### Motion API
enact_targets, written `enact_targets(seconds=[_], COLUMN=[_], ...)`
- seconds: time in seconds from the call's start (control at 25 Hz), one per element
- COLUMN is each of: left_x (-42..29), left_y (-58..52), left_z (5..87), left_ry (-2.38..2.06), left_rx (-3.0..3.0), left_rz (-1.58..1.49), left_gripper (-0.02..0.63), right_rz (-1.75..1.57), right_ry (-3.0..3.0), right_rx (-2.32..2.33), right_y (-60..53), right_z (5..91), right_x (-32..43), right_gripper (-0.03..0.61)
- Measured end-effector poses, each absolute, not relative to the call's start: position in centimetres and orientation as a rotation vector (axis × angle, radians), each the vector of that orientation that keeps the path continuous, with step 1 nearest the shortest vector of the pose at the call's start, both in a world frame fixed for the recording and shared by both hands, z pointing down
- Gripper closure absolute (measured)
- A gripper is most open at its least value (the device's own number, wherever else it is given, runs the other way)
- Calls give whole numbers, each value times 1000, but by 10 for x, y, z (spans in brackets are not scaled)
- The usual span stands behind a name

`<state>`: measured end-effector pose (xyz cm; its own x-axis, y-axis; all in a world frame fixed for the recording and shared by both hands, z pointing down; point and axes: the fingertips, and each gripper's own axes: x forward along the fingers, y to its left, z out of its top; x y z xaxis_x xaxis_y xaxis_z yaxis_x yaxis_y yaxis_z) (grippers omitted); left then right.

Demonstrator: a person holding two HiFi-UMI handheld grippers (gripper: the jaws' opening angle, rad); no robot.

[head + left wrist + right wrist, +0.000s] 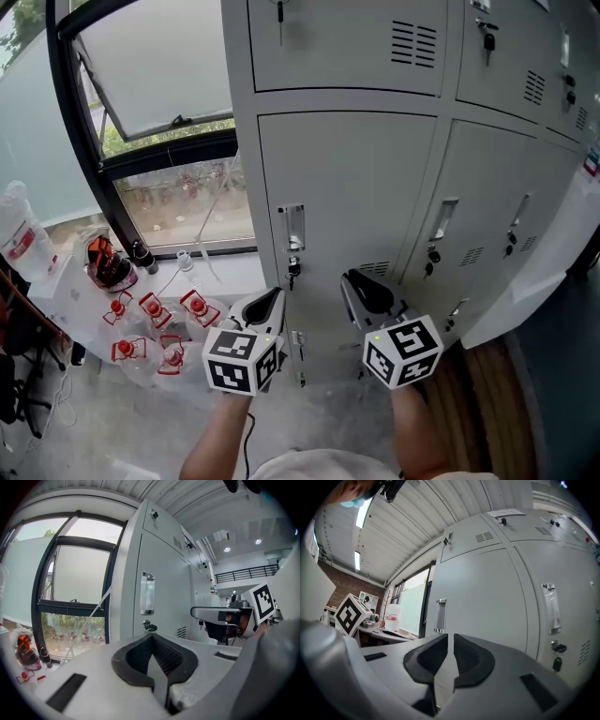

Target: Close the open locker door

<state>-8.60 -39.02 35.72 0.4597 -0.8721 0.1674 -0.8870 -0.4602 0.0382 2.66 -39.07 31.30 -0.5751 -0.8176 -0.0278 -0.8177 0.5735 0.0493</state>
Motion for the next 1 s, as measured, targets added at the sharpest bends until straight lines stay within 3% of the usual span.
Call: enact_targets(seconds=[0.56,1.0], left_x=[-69,-55], left_y=[-356,-324], left_z=[344,338], left_ry=[-1680,-1660], left_rx=[2531,2564], left_rz=[160,196], left_gripper=[607,607], right_rz=[-2,-24], right_ry=[2802,2882], right_rx=[-1464,-1380], right_y=[-343,-313], right_z=[331,340], right_x=[97,98], right_gripper=[565,572])
